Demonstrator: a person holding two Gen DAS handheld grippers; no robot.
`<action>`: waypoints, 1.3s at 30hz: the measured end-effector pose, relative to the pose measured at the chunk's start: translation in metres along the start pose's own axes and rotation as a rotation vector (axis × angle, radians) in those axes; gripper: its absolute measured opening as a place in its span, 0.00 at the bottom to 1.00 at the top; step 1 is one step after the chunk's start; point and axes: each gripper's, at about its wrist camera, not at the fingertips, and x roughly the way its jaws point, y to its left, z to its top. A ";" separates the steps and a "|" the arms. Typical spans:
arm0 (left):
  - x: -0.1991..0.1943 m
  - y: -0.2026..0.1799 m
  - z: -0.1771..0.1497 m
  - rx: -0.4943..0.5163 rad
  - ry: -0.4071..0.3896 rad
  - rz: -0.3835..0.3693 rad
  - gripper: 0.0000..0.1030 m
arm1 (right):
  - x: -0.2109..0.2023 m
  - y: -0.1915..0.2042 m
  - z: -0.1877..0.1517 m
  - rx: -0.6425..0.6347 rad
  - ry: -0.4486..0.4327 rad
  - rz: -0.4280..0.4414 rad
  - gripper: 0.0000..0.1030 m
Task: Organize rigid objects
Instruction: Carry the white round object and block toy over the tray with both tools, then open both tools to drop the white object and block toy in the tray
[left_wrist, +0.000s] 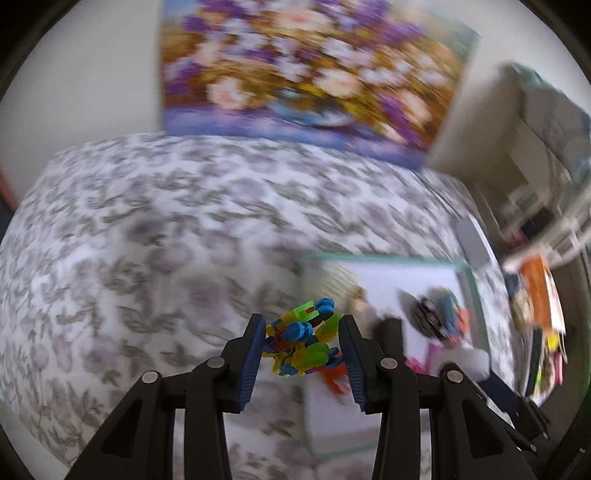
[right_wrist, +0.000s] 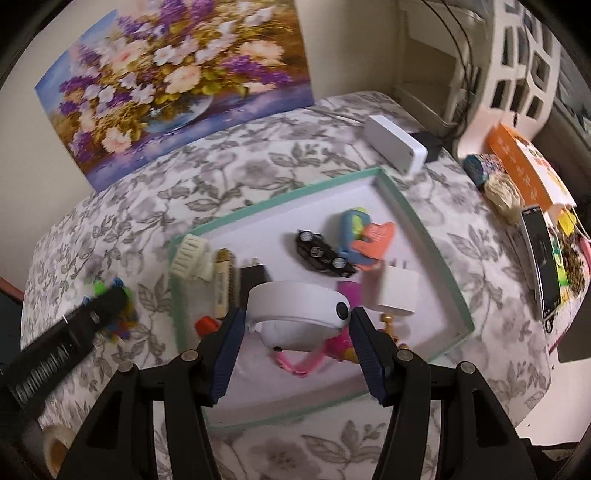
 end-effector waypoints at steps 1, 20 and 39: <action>0.003 -0.010 -0.005 0.023 0.013 -0.009 0.43 | 0.001 -0.005 0.001 0.006 0.000 -0.007 0.59; 0.043 -0.063 -0.032 0.142 0.116 0.042 0.43 | 0.020 -0.045 0.010 0.054 0.031 -0.027 0.59; 0.061 -0.064 -0.039 0.120 0.179 0.029 0.66 | 0.030 -0.048 0.008 0.061 0.053 -0.034 0.61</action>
